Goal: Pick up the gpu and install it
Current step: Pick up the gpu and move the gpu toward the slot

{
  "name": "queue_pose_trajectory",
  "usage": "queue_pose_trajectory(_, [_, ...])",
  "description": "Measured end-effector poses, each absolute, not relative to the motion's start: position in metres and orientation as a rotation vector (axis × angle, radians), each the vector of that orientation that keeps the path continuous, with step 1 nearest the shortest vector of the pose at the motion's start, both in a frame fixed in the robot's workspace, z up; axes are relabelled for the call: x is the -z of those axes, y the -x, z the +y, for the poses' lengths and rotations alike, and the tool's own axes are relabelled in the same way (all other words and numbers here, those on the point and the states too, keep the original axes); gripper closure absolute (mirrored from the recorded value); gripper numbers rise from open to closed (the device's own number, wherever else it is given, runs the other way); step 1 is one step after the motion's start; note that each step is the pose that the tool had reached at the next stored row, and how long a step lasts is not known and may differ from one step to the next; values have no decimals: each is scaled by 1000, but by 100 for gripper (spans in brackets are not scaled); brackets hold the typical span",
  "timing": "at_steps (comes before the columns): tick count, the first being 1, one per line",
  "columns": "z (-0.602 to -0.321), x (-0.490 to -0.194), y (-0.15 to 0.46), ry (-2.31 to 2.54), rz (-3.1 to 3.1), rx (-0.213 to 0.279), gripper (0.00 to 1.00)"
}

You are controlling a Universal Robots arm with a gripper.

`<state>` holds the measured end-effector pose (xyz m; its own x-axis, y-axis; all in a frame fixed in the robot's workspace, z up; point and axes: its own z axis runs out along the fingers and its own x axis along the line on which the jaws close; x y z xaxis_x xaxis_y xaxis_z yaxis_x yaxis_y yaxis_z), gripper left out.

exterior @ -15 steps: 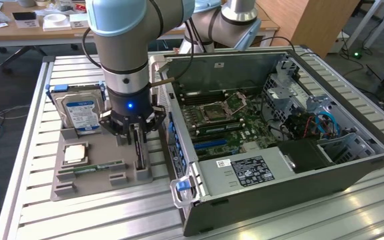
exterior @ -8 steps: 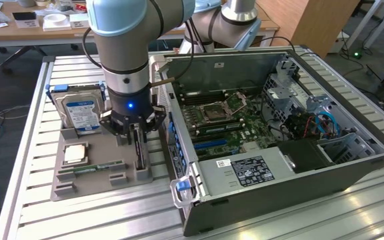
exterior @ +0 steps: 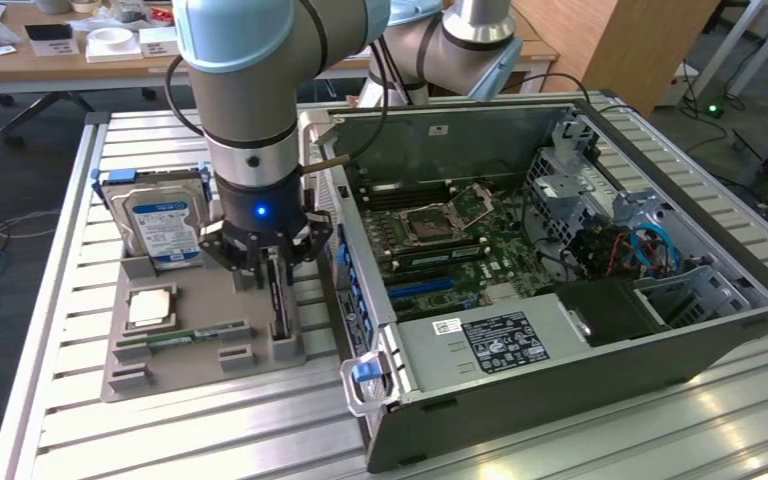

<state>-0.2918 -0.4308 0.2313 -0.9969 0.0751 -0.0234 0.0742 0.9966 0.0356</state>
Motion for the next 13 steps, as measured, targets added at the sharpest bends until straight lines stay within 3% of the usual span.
queue_pose_trajectory(3, [-431, -231, 292, -116, 3114, -54, 60])
queue_pose_trajectory(4, [-431, -231, 292, -116, 3114, -54, 67])
queue_pose_trajectory(13, [-431, -231, 292, -116, 3114, -54, 69])
